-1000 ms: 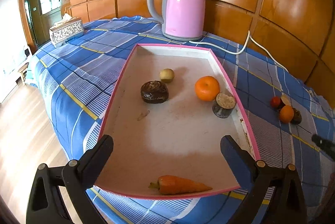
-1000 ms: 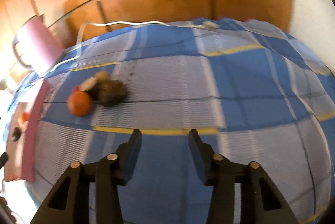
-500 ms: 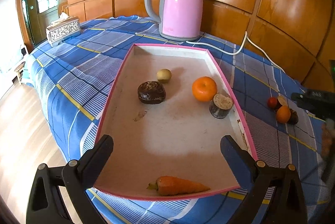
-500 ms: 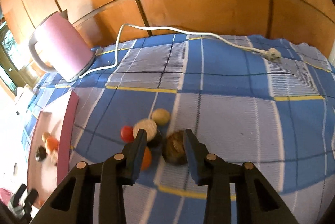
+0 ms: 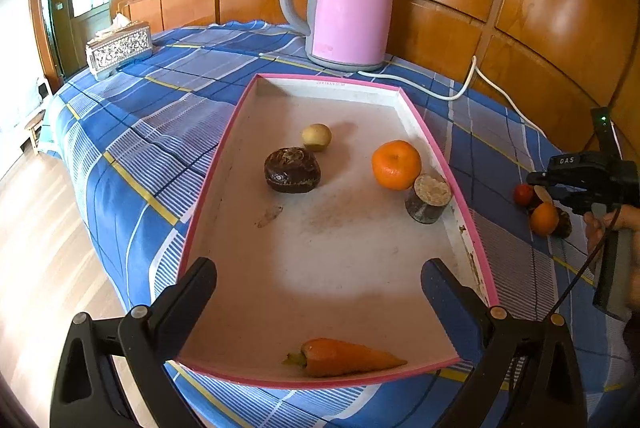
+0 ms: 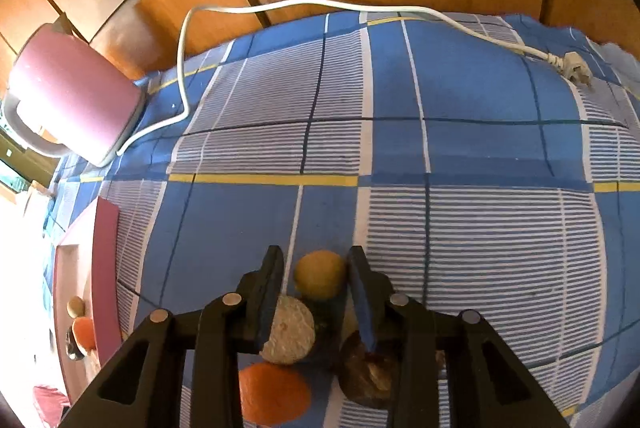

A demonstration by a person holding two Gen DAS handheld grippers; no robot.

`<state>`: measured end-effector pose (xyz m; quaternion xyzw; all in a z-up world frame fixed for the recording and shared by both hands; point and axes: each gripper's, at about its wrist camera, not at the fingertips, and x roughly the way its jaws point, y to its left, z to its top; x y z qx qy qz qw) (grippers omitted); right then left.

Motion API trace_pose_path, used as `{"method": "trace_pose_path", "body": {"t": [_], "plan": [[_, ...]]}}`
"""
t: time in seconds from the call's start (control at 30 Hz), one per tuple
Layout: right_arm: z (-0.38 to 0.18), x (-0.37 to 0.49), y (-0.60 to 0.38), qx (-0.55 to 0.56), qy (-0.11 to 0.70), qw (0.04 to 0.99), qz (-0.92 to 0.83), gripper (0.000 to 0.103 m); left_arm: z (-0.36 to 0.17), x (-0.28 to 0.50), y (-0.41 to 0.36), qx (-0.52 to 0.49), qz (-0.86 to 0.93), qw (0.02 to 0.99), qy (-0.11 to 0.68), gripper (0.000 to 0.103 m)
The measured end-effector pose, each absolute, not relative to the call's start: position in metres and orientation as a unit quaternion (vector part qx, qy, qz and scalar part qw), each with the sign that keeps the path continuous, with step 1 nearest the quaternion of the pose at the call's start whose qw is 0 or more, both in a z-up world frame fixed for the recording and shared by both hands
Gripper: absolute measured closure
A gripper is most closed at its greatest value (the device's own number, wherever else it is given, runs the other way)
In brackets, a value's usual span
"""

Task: Organize fruits
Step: 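Grasp the small yellow-brown round fruit with the right gripper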

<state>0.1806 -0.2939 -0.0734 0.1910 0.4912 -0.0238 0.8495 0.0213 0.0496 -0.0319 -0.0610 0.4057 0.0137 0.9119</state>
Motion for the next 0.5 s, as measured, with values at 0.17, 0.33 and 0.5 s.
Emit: {"method": "trace_pose_path", "body": {"t": [0.17, 0.33, 0.5], "plan": [[-0.073, 0.178, -0.296, 0.207, 0.481, 0.852, -0.028, 0.077, -0.030, 0.021, 0.051, -0.062, 0.016, 0.913, 0.402, 0.000], [-0.054, 0.162, -0.302, 0.224, 0.444, 0.867, -0.023, 0.077, -0.028, 0.019, 0.053, -0.067, 0.023, 0.914, 0.400, 0.000], [-0.038, 0.146, -0.295, 0.198, 0.424, 0.883, -0.017, 0.077, -0.026, 0.015, 0.058, -0.071, 0.036, 0.914, 0.398, 0.000]]}}
